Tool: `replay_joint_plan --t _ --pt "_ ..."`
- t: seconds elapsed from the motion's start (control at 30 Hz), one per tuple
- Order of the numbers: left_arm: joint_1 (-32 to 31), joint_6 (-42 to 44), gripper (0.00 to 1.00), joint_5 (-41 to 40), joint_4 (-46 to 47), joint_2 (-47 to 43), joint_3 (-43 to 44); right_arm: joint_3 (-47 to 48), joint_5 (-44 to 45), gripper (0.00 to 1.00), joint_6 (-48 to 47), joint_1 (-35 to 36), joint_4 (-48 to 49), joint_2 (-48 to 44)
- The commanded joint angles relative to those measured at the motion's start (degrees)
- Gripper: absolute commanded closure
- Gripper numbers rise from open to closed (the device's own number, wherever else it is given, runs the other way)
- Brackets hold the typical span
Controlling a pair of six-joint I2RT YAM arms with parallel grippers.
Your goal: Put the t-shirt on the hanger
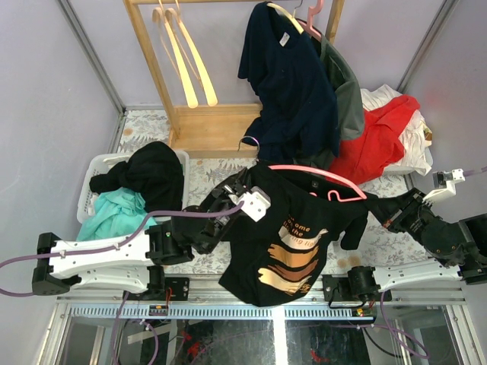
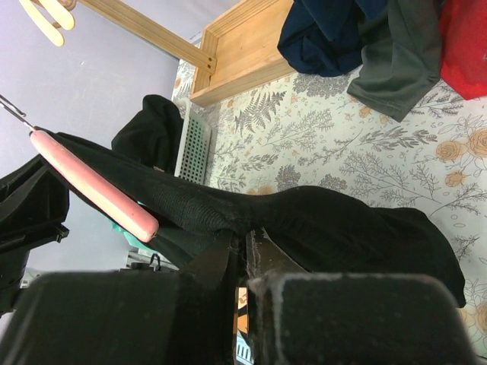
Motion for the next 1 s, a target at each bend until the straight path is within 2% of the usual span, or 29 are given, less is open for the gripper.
replay_joint_plan --t 0.0,0.67,0.77,0.97 --pt "1.36 6.99 1.0 -8.76 18.33 -0.94 -0.37 1.04 7.6 1.0 3.11 22.82 -3.63 -0.5" --pt "1.53 21.1 1.0 -12.28 34.71 -1.9 -9.96 3.92 7.9 1.0 1.98 22.89 -3.24 1.37" --pt "1.69 17.4 1.0 -10.15 32.08 -3.5 -8.66 3.55 7.81 1.0 2.16 22.96 -3.14 1.41" --pt "2.32 18.59 1.0 -7.6 36.22 -2.76 -8.06 3.22 7.72 1.0 2.03 22.96 -2.54 1.63"
